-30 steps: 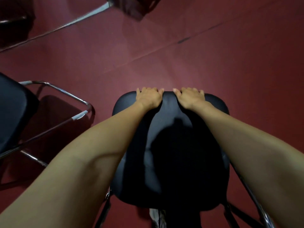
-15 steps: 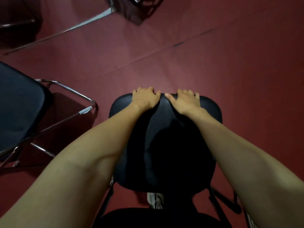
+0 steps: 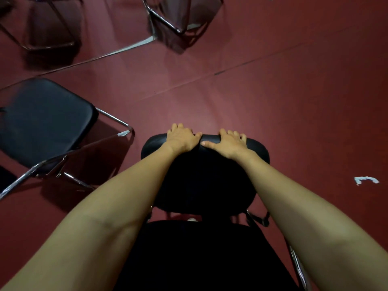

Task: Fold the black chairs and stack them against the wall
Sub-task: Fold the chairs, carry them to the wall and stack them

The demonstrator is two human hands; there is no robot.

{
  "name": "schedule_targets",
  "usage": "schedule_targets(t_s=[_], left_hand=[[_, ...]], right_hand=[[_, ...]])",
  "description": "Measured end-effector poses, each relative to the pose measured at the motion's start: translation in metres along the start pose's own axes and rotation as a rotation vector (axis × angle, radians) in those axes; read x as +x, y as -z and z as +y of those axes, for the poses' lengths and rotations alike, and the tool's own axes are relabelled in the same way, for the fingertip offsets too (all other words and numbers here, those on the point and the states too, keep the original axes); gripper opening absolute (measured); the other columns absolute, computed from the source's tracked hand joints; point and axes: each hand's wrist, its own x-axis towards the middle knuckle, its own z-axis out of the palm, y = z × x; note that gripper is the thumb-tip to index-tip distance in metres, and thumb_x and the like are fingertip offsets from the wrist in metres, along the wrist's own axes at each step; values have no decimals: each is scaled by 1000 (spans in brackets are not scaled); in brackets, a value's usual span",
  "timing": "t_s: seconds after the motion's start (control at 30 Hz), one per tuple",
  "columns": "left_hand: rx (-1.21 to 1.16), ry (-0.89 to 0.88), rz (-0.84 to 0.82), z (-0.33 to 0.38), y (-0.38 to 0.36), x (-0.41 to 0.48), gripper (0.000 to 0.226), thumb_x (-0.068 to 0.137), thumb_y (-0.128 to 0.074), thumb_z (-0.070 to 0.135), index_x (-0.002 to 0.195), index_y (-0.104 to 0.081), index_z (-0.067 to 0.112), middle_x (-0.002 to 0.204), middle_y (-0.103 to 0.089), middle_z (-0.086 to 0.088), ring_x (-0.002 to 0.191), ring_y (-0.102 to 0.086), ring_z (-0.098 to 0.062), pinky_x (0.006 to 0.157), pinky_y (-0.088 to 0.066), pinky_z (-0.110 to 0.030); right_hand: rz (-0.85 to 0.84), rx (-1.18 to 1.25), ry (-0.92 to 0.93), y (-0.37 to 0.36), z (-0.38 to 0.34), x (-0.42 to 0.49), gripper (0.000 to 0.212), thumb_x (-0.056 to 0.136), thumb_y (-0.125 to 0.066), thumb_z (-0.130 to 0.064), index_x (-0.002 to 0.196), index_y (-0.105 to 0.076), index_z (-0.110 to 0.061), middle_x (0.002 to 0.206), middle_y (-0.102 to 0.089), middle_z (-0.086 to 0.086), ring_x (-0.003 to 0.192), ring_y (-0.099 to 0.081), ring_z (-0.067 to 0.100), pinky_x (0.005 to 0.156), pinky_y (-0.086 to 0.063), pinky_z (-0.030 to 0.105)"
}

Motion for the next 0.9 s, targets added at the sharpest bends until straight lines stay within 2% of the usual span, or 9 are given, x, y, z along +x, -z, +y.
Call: schedule_targets(t_s=[0.3,0.37,0.47,0.63,0.77,0.9], left_hand=[[-25,-32,-24,-9,-8,-88,61,98,-35,54,134,-53,8,139,-42,-19,131,-35,-35,107,-31,-43],[-77,-34,-23,-11,-12,-100,59,98,-38,53,133,-54,8,137,-43,-17,128,-40,-35,106,-34,-43],[-104,-43,-27,-14,-20,-121,55,99,-38,50,131,-54,7,135,-43,-17,125,-45,-36,103,-37,-43],[-73,-90,-37,-22,-29,-145,51,101,-37,44,129,-55,6,133,-45,-21,124,-44,-38,104,-37,-44],[-61,-107,-58,-27,-38,-163,45,101,-41,39,125,-57,5,131,-48,-25,122,-46,-39,102,-38,-41],[-69,-108,-70,-30,-42,-180,44,101,-42,38,128,-56,6,132,-46,-25,124,-45,-39,104,-36,-40]], right_hand=[[-36,33,21,-10,-11,-82,86,68,-59,-78,119,-40,-11,120,-58,11,115,-52,31,99,-31,46],[-50,-17,43,-11,-13,-96,88,67,-62,-76,121,-38,-10,118,-59,11,111,-55,32,93,-35,44],[-50,-99,77,-17,-13,-119,88,69,-62,-75,121,-37,-9,114,-59,11,106,-56,31,83,-37,41],[-30,-133,102,-30,-15,-149,85,70,-57,-77,120,-39,-10,118,-56,10,109,-53,31,88,-39,43],[-65,-157,112,-41,-16,-169,86,69,-57,-78,119,-39,-10,119,-54,12,110,-51,31,83,-39,40],[-60,-157,127,-46,-17,-185,85,74,-55,-75,124,-38,-9,127,-50,12,116,-48,31,88,-40,41]])
